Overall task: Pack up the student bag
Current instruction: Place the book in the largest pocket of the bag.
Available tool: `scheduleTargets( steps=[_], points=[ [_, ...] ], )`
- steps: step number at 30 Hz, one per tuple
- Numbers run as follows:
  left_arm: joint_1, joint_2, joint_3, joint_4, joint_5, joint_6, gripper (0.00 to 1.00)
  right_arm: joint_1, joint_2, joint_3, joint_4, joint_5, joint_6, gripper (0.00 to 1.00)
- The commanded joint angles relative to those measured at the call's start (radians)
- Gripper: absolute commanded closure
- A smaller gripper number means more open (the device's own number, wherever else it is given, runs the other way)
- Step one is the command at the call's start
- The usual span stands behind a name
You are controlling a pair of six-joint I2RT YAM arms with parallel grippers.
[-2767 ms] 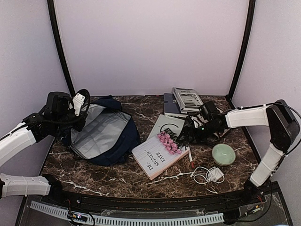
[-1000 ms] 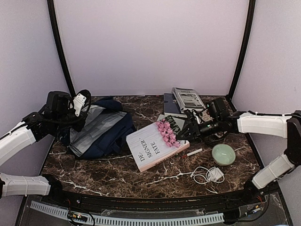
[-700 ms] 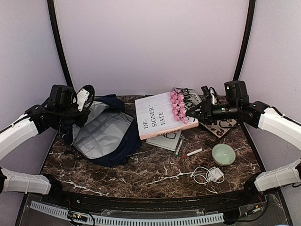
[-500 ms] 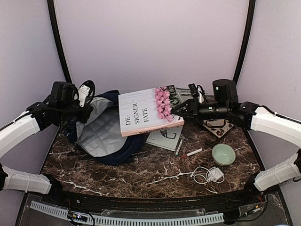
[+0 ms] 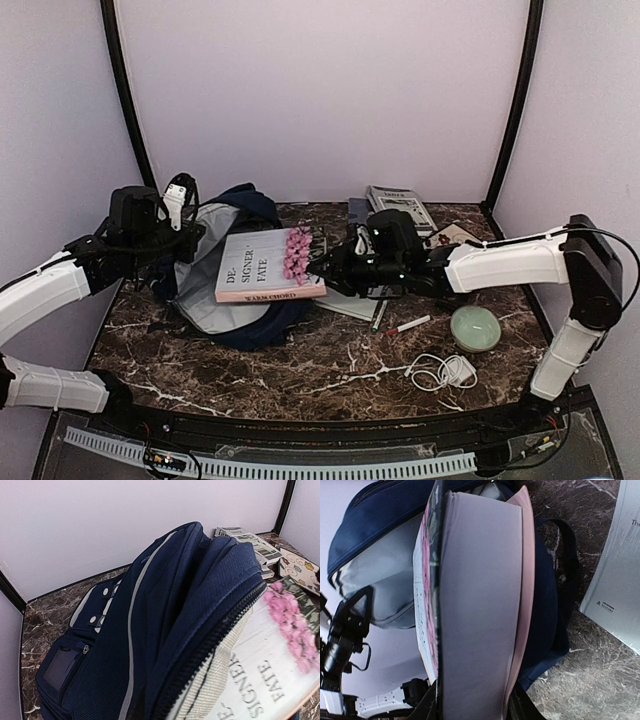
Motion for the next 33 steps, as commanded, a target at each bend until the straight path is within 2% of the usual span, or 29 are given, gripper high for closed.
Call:
scheduleTargets(
  steps=[1, 5, 8, 11, 14, 16, 19, 27, 30, 33],
  points=[
    [-0.003, -0.078, -0.008, 0.263, 0.134, -0.010, 1.00, 0.018, 0.131, 0.142, 0.176, 0.148, 0.110, 0.79],
    [-0.003, -0.080, -0.009, 0.292, 0.269, -0.011, 1.00, 0.040, 0.283, 0.290, 0.239, 0.244, 0.202, 0.79],
    [-0.005, -0.068, -0.001, 0.292, 0.338, -0.013, 1.00, 0.063, 0.406, 0.454, 0.206, 0.312, 0.232, 0.78],
    [-0.003, -0.071, 0.002, 0.290, 0.347, -0.005, 1.00, 0.099, 0.521, 0.637, 0.140, 0.386, 0.219, 0.67],
    [-0.004, -0.086, -0.006, 0.292, 0.318, 0.010, 1.00, 0.132, 0.621, 0.816, 0.057, 0.434, 0.158, 0.47],
    [-0.004, -0.092, -0.010, 0.292, 0.293, 0.013, 1.00, 0.144, 0.649, 0.869, -0.001, 0.443, 0.124, 0.41],
    [-0.002, -0.099, -0.012, 0.281, 0.259, 0.016, 1.00, 0.151, 0.619, 0.818, -0.022, 0.426, 0.091, 0.37],
    [-0.002, -0.111, -0.003, 0.251, 0.195, 0.030, 1.00, 0.155, 0.398, 0.532, -0.082, 0.400, 0.010, 0.20],
    [-0.001, -0.118, -0.005, 0.249, 0.190, 0.039, 1.00, 0.155, 0.350, 0.465, -0.093, 0.364, 0.040, 0.21],
    [-0.001, -0.117, -0.006, 0.247, 0.188, 0.045, 1.00, 0.157, 0.326, 0.416, -0.089, 0.361, 0.075, 0.28]
  ],
)
